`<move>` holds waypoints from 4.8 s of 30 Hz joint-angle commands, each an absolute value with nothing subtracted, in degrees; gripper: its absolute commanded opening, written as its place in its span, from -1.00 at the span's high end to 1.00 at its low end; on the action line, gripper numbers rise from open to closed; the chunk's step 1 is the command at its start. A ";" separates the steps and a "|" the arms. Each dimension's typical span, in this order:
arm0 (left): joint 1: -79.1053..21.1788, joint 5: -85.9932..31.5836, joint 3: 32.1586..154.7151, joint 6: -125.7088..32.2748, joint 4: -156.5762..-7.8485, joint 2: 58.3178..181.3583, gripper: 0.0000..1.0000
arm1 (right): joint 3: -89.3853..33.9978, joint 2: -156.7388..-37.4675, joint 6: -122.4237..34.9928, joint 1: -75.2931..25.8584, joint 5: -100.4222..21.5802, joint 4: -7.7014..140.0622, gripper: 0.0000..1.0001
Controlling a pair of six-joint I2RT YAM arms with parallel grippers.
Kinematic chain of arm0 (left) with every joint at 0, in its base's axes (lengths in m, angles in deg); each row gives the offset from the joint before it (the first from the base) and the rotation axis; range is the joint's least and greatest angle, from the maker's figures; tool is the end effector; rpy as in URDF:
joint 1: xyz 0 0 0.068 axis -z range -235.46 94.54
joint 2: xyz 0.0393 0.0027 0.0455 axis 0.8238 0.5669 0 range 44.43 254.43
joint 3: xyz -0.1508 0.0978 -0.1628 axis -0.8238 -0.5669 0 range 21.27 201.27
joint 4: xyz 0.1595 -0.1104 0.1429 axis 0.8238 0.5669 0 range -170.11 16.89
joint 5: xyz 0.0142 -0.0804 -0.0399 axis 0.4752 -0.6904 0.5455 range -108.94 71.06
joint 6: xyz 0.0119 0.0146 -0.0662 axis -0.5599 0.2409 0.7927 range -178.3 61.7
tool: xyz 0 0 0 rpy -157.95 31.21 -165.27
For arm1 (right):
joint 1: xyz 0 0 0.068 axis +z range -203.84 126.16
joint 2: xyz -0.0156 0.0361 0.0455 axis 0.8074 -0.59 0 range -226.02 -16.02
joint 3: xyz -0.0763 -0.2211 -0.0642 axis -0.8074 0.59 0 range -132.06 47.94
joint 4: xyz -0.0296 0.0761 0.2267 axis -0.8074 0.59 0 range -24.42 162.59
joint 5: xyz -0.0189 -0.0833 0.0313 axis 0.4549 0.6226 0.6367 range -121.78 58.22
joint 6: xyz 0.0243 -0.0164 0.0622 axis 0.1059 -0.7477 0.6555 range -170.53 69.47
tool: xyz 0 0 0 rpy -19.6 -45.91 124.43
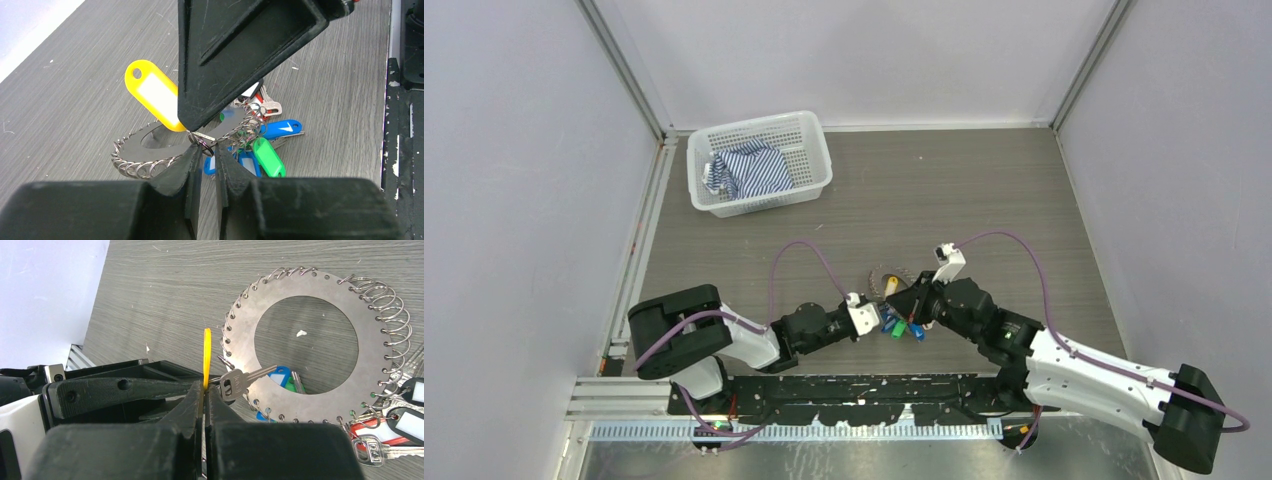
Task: Remove the keys from the keyring
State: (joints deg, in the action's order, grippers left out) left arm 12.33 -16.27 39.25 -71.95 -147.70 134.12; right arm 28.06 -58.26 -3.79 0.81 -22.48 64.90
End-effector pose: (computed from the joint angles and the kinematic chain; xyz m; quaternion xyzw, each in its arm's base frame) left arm 0.1064 -0.2536 0.1439 0.4654 0.5650 -0.2948 0.6142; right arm 0.1211 0.1552 0.1930 -0.0115 0.8259 0.3906 0.4064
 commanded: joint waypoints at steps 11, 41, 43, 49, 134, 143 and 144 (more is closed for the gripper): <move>12.17 -16.13 39.97 -70.40 -149.88 134.31 0.70 | 27.90 -55.44 -2.64 0.89 -21.83 60.45 0.99; 12.19 -13.09 40.25 -69.65 -151.21 131.86 0.69 | 28.86 -54.56 -0.31 0.84 -23.80 59.06 0.99; 12.26 -13.13 40.34 -69.53 -151.21 131.91 0.68 | 28.97 -54.39 -0.04 0.88 -23.87 59.24 0.99; 12.30 -13.50 40.51 -69.33 -150.74 131.86 0.92 | 29.04 -54.16 0.14 0.88 -23.46 59.89 0.99; 21.67 -8.79 42.57 -74.20 -125.86 114.96 0.67 | 25.62 -44.71 -11.04 0.47 -30.04 70.09 0.98; 21.70 -6.83 40.61 -72.80 -129.77 114.81 0.49 | 23.95 -42.79 -11.10 0.31 -30.99 72.02 0.98; 21.63 -6.93 40.60 -72.88 -130.03 114.83 0.50 | 23.87 -42.80 -10.95 0.36 -30.99 72.00 0.99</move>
